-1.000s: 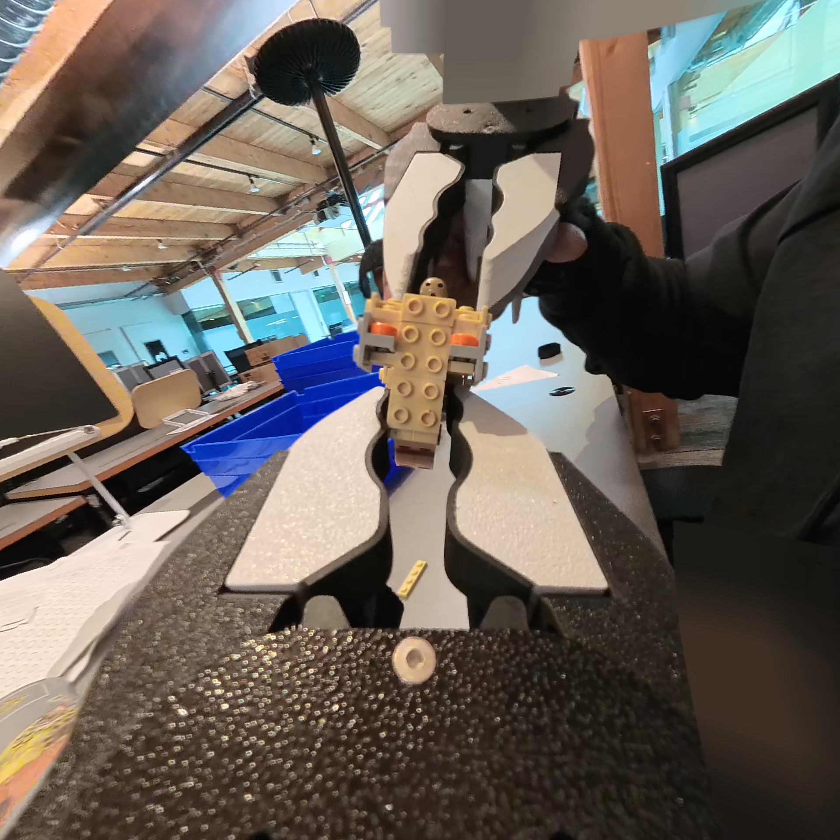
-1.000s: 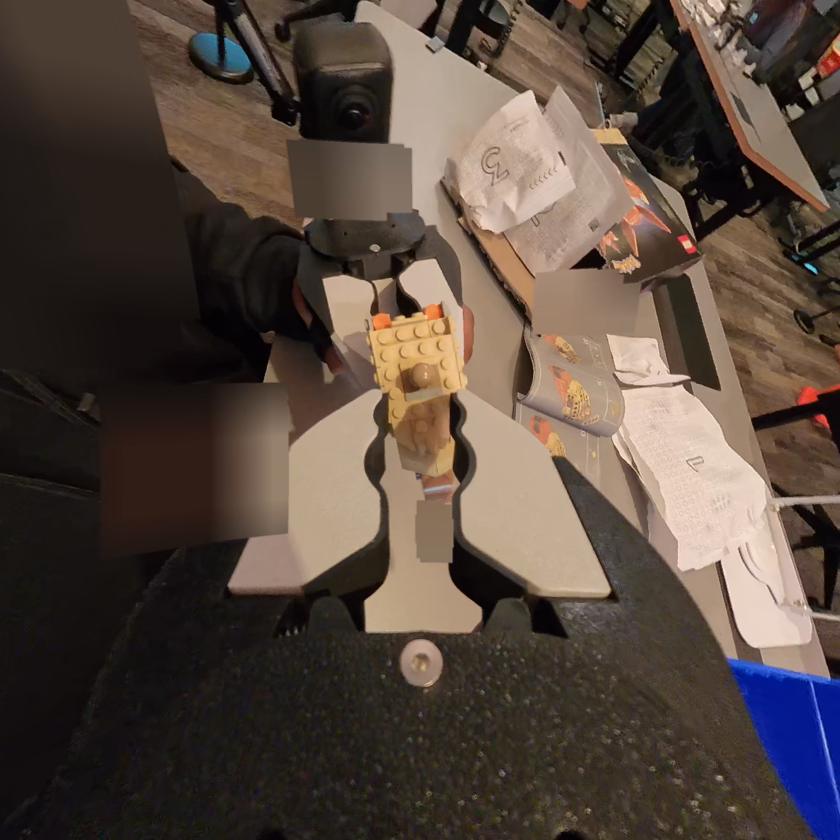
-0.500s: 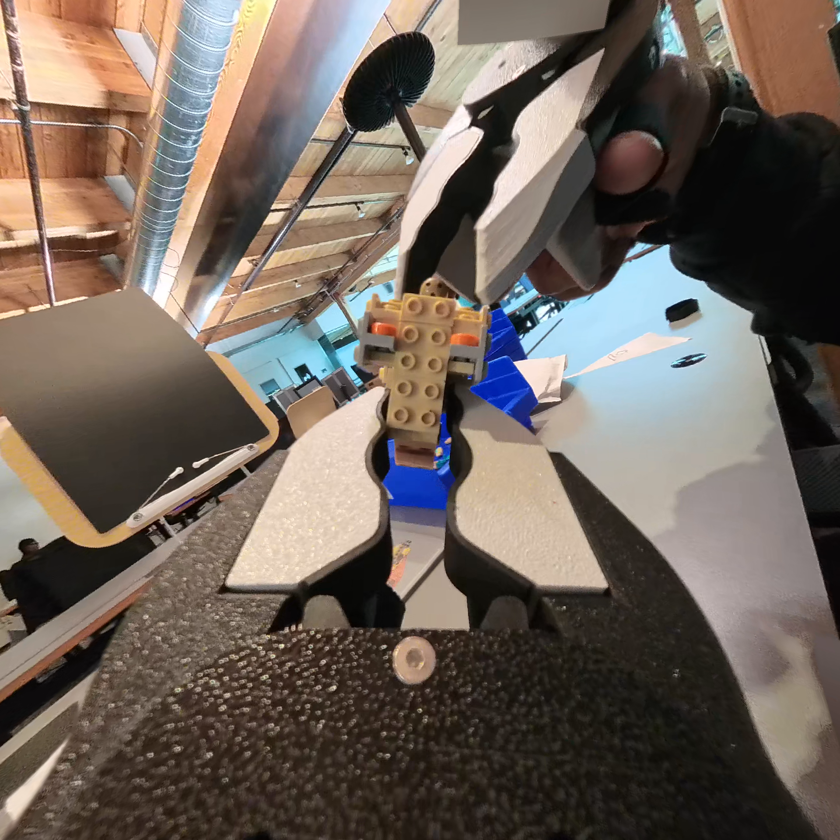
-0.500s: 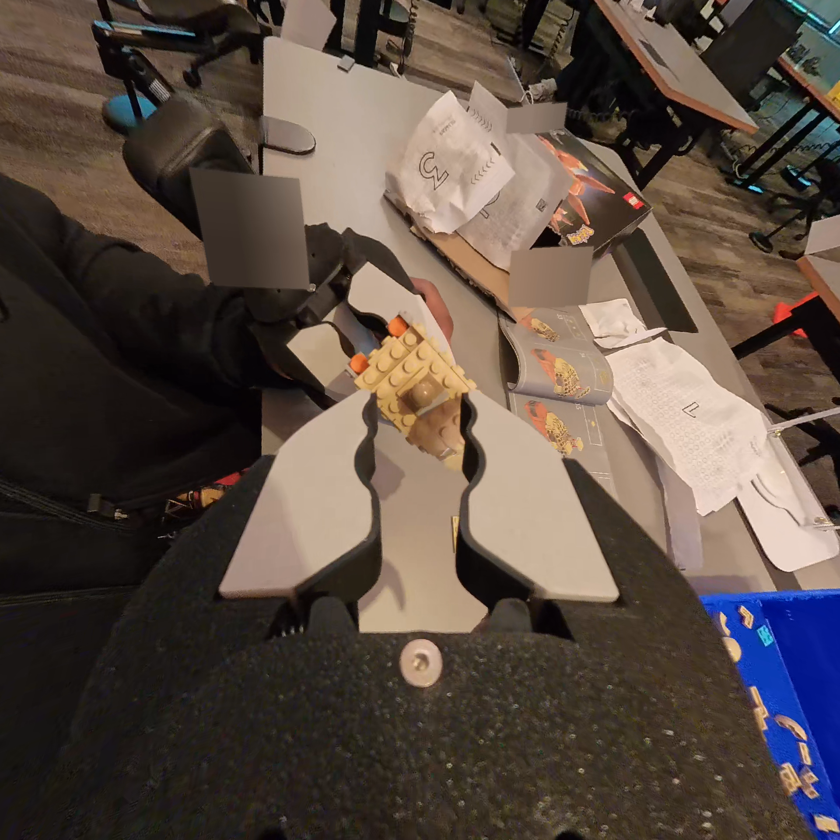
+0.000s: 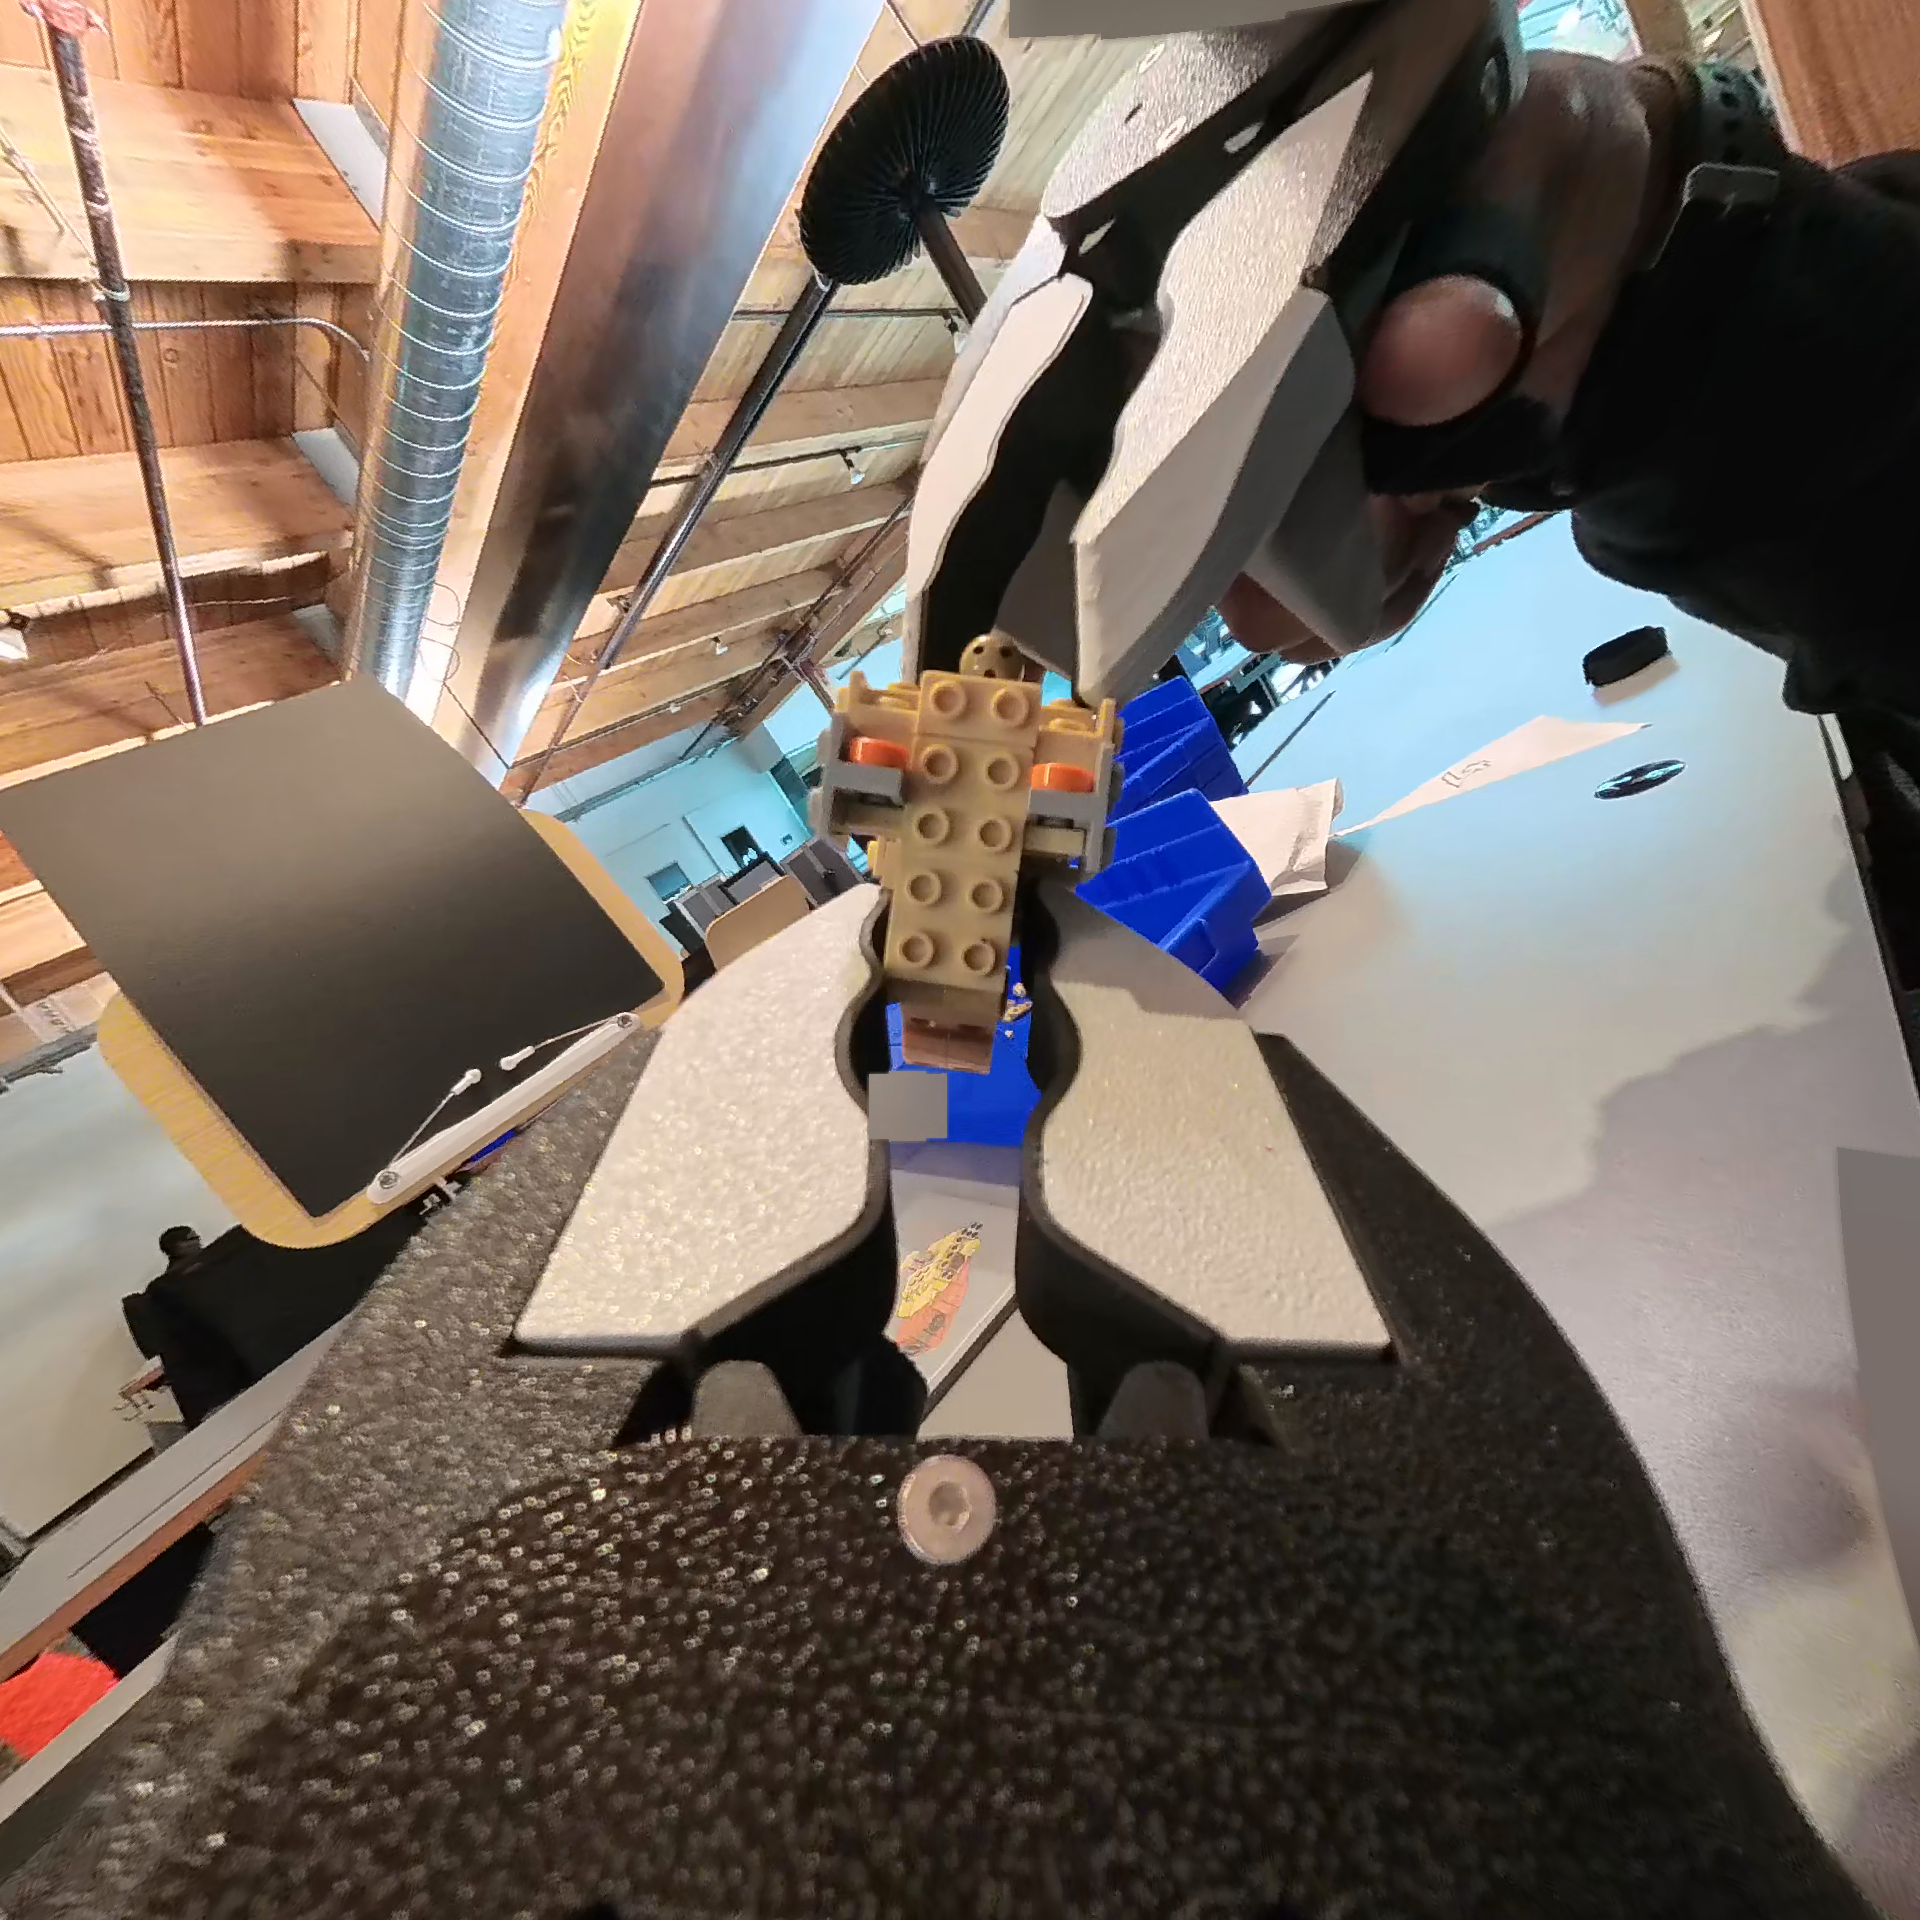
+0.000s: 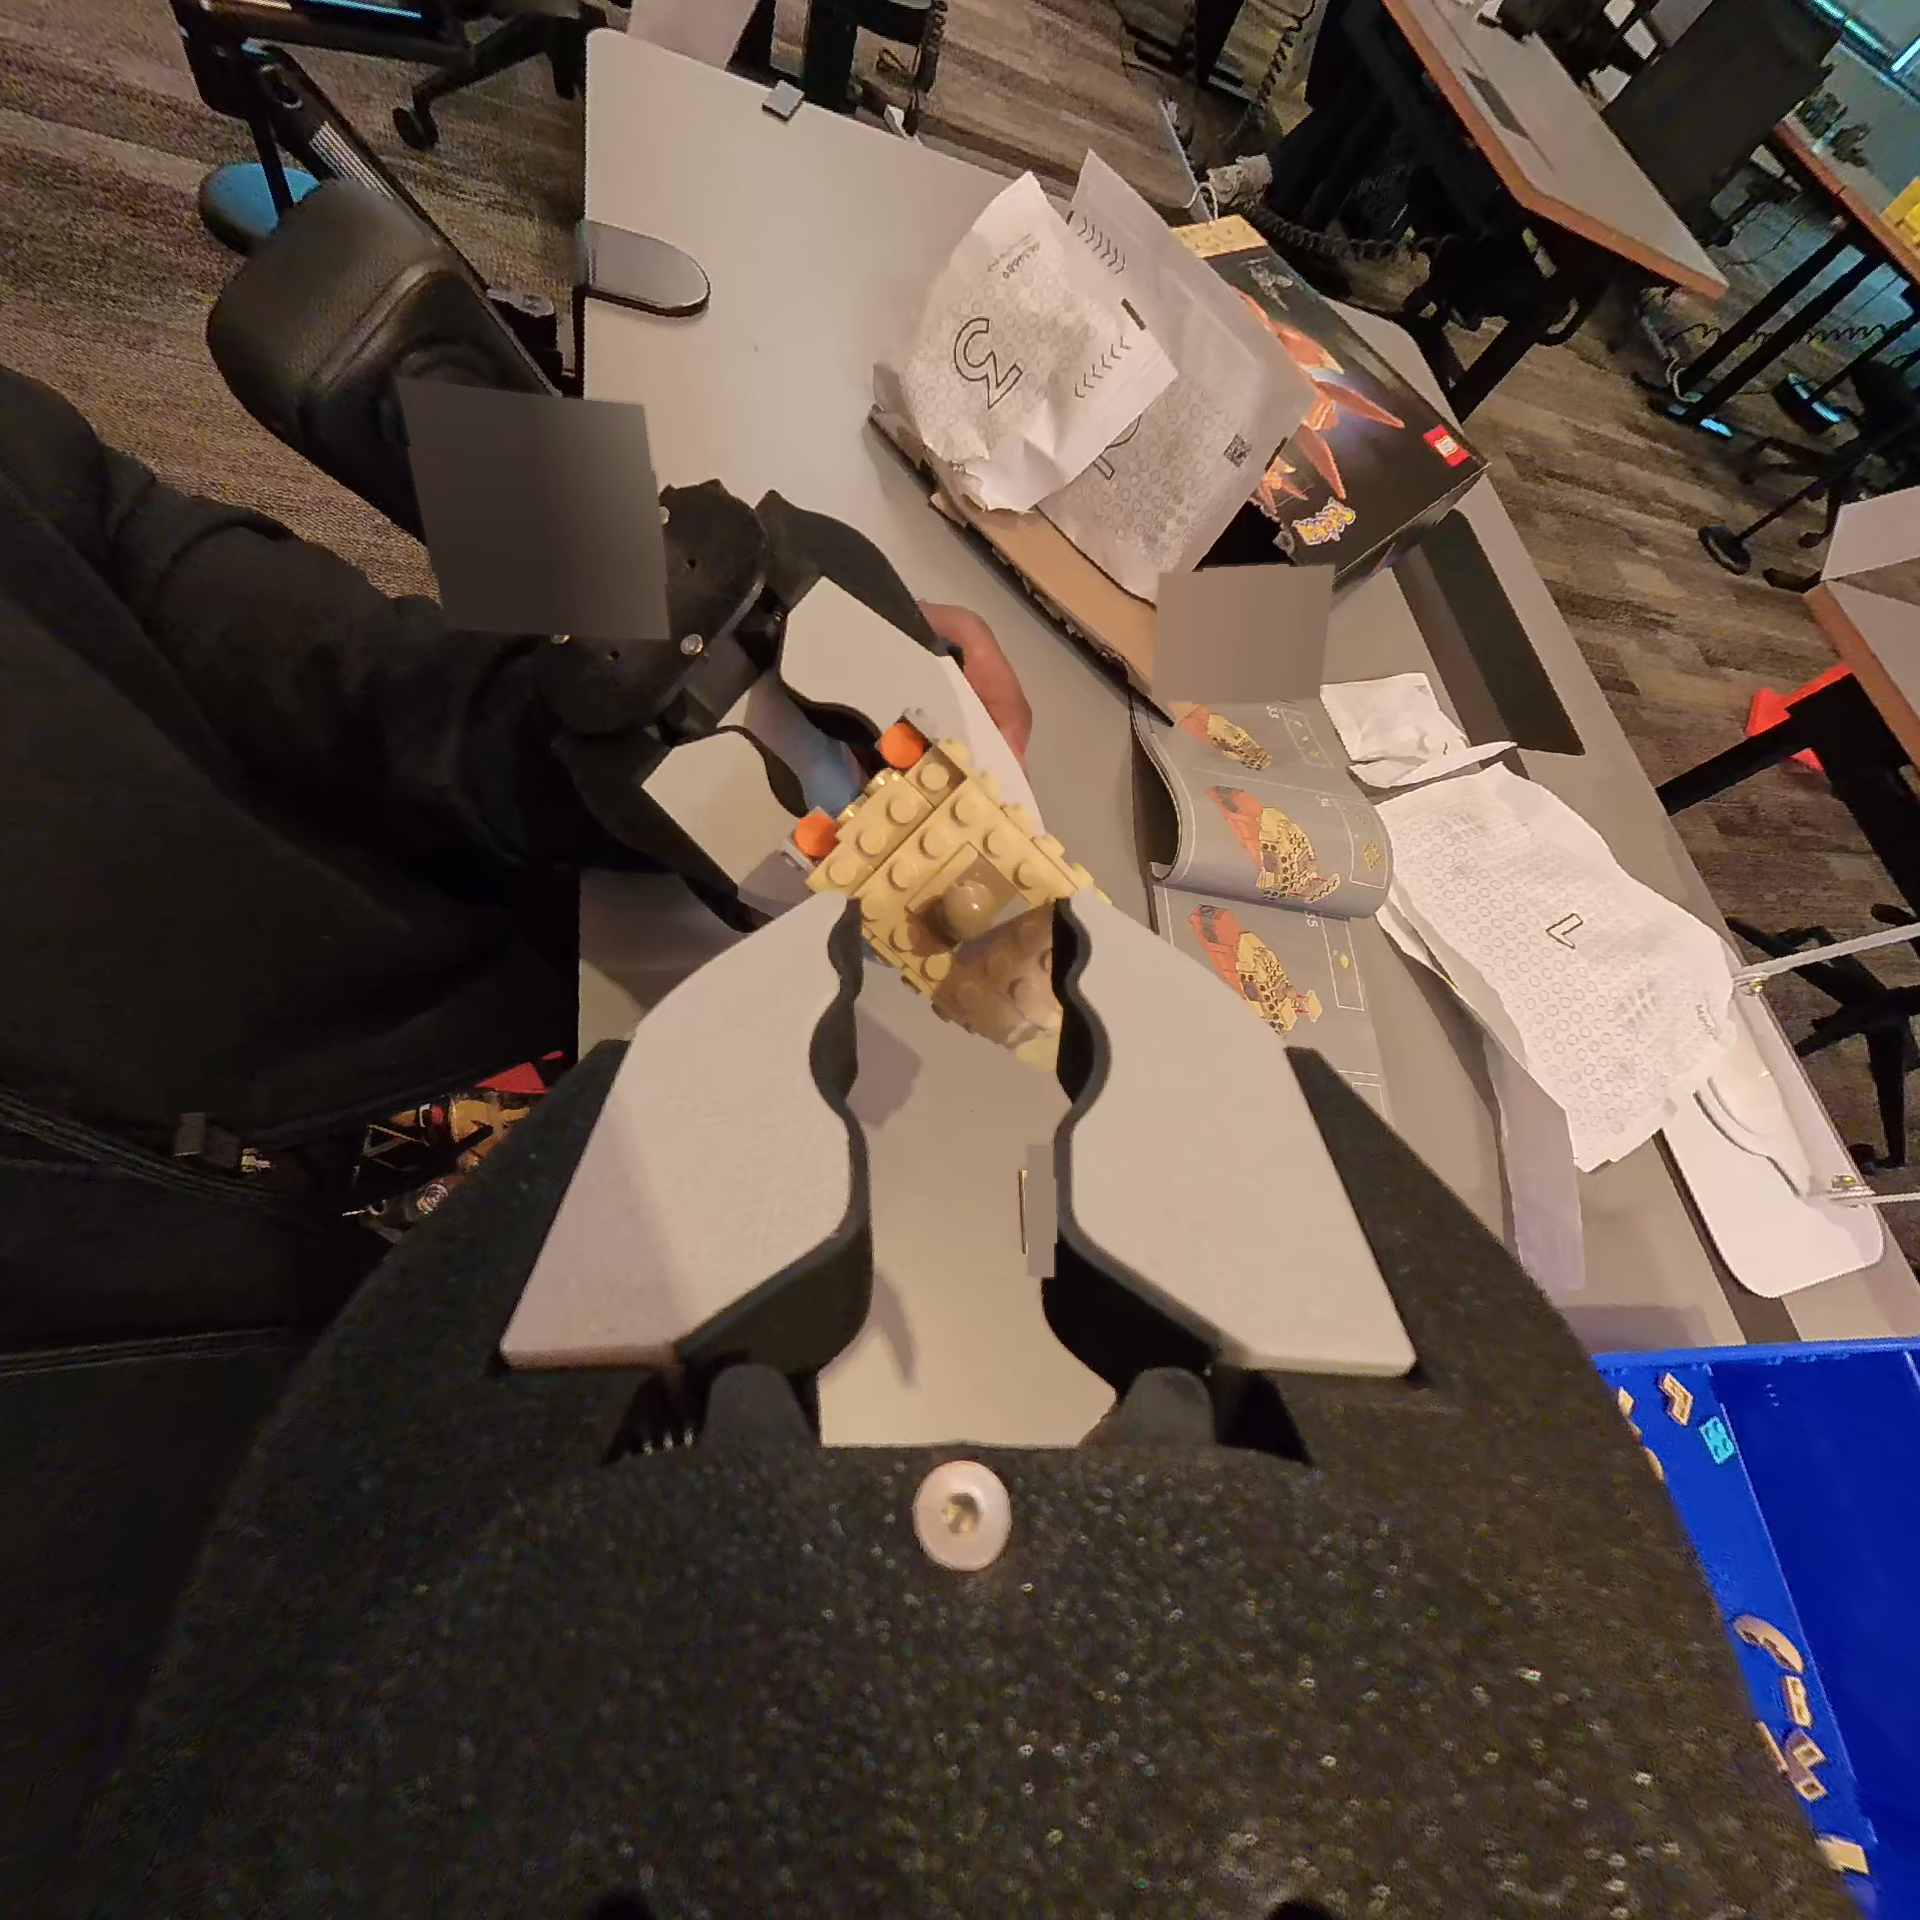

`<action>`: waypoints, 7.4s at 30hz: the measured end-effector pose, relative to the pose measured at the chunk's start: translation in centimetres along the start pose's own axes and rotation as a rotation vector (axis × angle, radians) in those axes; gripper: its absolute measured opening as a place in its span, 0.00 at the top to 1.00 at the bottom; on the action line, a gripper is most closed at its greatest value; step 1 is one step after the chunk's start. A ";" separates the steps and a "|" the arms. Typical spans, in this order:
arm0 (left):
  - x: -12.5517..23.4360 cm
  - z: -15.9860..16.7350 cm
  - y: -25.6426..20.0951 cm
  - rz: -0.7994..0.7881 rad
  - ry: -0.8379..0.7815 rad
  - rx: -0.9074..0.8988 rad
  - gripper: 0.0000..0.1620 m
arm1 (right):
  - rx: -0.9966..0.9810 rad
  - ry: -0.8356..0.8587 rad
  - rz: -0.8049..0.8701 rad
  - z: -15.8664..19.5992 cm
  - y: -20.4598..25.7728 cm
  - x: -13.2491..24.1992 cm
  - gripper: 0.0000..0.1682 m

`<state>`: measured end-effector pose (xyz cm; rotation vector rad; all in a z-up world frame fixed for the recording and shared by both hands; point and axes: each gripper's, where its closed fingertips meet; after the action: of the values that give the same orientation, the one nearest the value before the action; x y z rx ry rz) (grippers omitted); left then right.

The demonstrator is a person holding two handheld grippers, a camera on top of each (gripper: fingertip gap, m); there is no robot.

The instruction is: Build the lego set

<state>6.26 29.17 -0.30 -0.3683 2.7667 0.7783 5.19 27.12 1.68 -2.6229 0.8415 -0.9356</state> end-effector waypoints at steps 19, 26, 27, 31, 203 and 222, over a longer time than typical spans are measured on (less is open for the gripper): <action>0.0 0.0 -0.1 -0.003 0.004 -0.024 0.87 | -0.006 -0.009 -0.012 0.2 0.0 0.0 0.80; 0.1 0.0 -0.2 -0.005 0.004 -0.041 0.87 | -0.012 -0.012 -0.028 0.3 0.4 0.1 0.82; 0.1 0.0 -0.2 -0.008 0.006 -0.044 0.87 | -0.010 -0.012 -0.025 0.3 0.4 0.1 0.82; 0.2 -0.1 -0.3 -0.006 0.005 -0.046 0.87 | -0.010 -0.015 -0.019 0.3 0.5 0.0 0.82; 0.2 4.3 -1.0 0.657 0.218 0.254 0.86 | -0.266 -0.294 -0.232 5.2 -3.2 -0.7 0.84; -0.2 7.7 -1.7 0.930 0.229 0.192 0.86 | -0.471 -0.296 -0.524 7.5 -2.8 -3.8 0.89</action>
<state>8.23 31.95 -7.42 0.9896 3.1374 0.6347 8.81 31.81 -4.92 -3.3734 0.3253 -0.4519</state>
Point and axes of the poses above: each gripper's, where its closed fingertips meet, x back along the fingers, z out of its underside, y = z × x across the jaws, and after that the axes turned 4 degrees about x, right-handed
